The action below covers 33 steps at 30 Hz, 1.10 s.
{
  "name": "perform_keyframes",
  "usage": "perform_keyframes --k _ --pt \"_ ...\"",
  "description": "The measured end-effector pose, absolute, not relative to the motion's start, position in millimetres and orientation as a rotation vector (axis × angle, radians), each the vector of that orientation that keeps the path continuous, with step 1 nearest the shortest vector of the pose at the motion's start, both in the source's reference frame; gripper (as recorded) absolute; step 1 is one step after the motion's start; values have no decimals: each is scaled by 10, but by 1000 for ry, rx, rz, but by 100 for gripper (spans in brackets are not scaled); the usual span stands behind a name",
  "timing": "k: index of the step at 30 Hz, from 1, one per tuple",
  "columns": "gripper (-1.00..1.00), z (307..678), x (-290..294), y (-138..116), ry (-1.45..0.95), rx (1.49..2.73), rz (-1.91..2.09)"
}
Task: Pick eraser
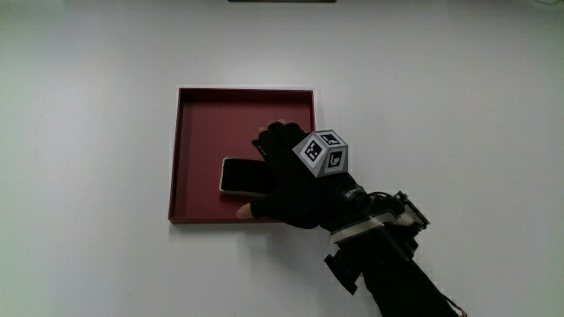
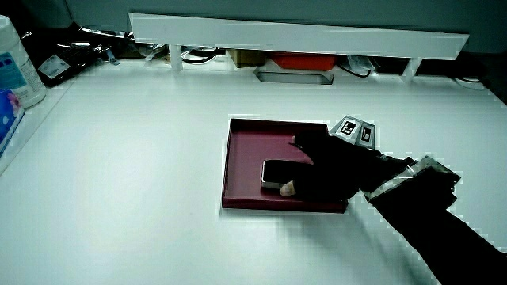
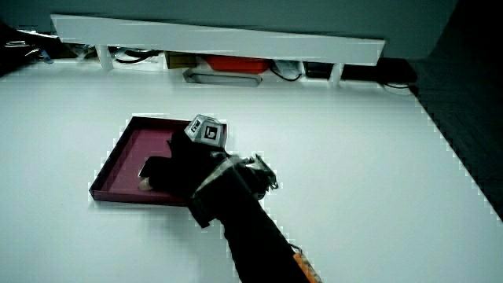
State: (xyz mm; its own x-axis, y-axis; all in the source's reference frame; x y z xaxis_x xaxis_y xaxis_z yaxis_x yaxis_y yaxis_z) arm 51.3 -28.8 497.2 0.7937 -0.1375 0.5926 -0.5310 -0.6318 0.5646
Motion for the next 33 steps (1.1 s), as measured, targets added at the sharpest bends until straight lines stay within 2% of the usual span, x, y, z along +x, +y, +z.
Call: perform_keyframes --k 15,18,33 --pt "0 5298 443 -279 -435 2190 623" --pt "0 5248 443 -274 -445 2186 653" --pt "52 5211 474 -254 -463 2305 745"
